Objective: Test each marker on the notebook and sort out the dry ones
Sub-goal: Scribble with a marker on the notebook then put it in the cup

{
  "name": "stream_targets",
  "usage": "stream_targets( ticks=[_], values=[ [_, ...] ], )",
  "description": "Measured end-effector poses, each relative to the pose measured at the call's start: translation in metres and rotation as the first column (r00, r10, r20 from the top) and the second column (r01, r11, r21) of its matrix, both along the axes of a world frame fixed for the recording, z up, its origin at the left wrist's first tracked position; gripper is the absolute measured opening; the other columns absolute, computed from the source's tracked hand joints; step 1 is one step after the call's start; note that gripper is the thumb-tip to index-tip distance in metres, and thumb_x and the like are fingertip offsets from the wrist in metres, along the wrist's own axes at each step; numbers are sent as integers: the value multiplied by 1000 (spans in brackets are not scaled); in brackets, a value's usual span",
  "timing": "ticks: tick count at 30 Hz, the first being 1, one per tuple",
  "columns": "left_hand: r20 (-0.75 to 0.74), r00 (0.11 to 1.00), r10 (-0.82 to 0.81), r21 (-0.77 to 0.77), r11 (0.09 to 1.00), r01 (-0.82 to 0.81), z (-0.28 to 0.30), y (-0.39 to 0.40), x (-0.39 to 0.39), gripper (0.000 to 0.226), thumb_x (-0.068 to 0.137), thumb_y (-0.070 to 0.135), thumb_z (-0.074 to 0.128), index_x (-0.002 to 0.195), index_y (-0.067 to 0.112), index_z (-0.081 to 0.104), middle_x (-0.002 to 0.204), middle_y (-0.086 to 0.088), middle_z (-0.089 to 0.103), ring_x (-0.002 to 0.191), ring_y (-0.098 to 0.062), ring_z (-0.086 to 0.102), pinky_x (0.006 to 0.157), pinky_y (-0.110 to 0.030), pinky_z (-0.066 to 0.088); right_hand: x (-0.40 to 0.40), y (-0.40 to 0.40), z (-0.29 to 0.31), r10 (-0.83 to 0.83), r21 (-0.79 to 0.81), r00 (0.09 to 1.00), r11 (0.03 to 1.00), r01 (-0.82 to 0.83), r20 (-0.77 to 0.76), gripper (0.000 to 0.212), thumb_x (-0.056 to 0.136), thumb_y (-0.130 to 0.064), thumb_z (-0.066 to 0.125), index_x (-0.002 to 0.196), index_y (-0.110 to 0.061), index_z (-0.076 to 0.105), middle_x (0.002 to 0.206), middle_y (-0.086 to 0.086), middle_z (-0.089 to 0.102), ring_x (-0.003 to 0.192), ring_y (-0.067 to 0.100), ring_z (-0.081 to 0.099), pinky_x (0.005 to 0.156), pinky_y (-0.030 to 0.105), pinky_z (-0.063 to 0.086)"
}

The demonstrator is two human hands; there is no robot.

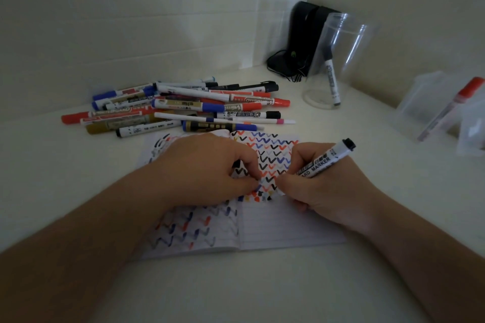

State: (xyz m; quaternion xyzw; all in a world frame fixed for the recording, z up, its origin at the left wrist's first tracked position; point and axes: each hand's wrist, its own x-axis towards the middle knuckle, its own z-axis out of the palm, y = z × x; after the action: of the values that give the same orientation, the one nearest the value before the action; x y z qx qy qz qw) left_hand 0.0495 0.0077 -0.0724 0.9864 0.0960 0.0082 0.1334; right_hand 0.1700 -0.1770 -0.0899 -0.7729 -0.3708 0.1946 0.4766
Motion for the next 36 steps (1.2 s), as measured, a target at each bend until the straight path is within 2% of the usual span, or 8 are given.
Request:
stream_targets(
  ticks=[11,21,23,25,27,30,33,36],
  values=[
    [-11,1000,4,-13,1000,-4,3,-2,-1,17,89,68,58,102,58,62,74,28,52,69,9,48,57,-19,32,1,-1,-1,21,7,1000,1000,-21,-15,29,82,-1,77,66,-2,53,63,24,63,48,25,57,48,36,48],
    [-34,999,21,-16,1000,-22,4,-3,-3,20,90,68,56,105,57,62,73,24,54,69,6,51,57,-22,35,3,-1,-2,12,16,999,1000,-11,-30,28,83,-2,76,69,2,52,63,26,61,48,26,57,48,33,49],
    [-27,999,31,-9,999,-31,3,-4,-3,20,91,67,55,108,56,58,74,22,54,69,4,50,58,-22,36,7,0,-2,6,62,993,998,1,-122,28,84,-1,75,65,-2,54,59,20,61,48,25,54,45,29,46],
    [2,997,71,-48,996,-71,3,-5,-4,18,96,58,53,110,49,48,82,16,57,73,0,53,60,-25,41,12,-2,1,46,198,948,980,18,-314,29,85,-2,76,65,-9,56,52,11,54,44,20,42,42,23,34],
    [57,989,138,-191,974,-125,3,-3,-5,12,102,43,50,111,40,42,88,10,59,75,-6,56,61,-28,43,17,-5,6,118,333,888,942,41,-444,27,83,-10,82,73,-11,57,52,5,45,43,17,32,42,22,25],
    [158,979,126,-328,942,-68,4,0,-8,10,106,35,46,113,35,39,93,7,61,80,-8,60,65,-30,50,22,-9,12,319,508,808,861,-29,-495,27,76,-21,87,86,-13,63,59,5,47,47,15,37,44,24,31],
    [195,978,76,-418,908,12,2,-1,-9,9,106,33,47,113,37,43,104,17,63,95,4,60,75,-16,47,22,-10,11,463,579,682,812,-72,-565,36,70,-33,85,94,-11,69,71,8,57,55,18,44,50,27,29],
    [250,965,83,-450,892,40,-2,-1,-5,16,105,29,51,116,40,52,108,26,60,101,15,54,75,-6,43,24,-8,8,450,573,649,819,-27,-613,38,64,-35,76,92,-10,72,70,8,59,55,18,44,49,27,28]
  ],
)
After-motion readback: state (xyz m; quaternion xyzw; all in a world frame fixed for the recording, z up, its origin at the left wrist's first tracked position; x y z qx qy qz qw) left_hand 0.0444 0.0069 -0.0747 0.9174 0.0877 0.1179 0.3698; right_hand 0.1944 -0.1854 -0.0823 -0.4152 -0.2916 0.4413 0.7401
